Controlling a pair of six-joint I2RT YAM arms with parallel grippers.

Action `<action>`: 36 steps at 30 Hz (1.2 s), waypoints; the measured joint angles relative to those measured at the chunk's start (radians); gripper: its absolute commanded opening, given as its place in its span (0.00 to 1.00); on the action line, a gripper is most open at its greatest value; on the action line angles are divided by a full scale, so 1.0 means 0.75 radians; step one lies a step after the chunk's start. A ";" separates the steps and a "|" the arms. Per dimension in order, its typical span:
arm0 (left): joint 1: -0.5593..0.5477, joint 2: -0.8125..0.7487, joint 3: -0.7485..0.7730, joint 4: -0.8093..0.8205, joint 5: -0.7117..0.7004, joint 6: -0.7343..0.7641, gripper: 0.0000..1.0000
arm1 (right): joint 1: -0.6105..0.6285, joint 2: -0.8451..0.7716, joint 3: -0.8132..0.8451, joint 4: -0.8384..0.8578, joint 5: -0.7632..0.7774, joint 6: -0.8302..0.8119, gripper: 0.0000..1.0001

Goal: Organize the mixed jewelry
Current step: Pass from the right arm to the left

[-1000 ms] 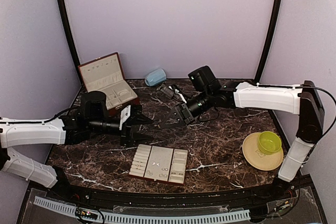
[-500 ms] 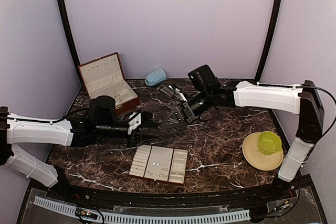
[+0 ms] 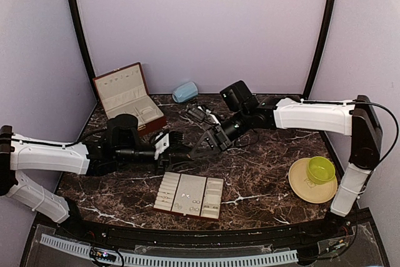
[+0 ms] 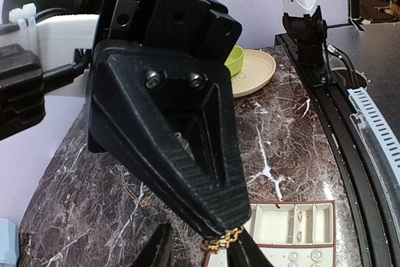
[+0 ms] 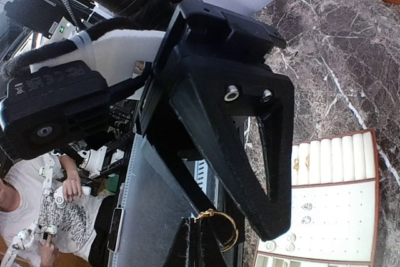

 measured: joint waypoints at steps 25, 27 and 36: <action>-0.016 0.000 0.000 -0.051 0.041 0.003 0.05 | 0.001 0.004 0.002 -0.027 0.009 -0.023 0.00; -0.017 0.000 0.000 -0.059 0.044 0.004 0.03 | 0.001 0.004 0.002 -0.029 0.015 -0.024 0.00; -0.017 0.003 0.000 -0.075 0.031 -0.069 0.00 | 0.001 0.004 0.002 -0.046 0.080 -0.039 0.23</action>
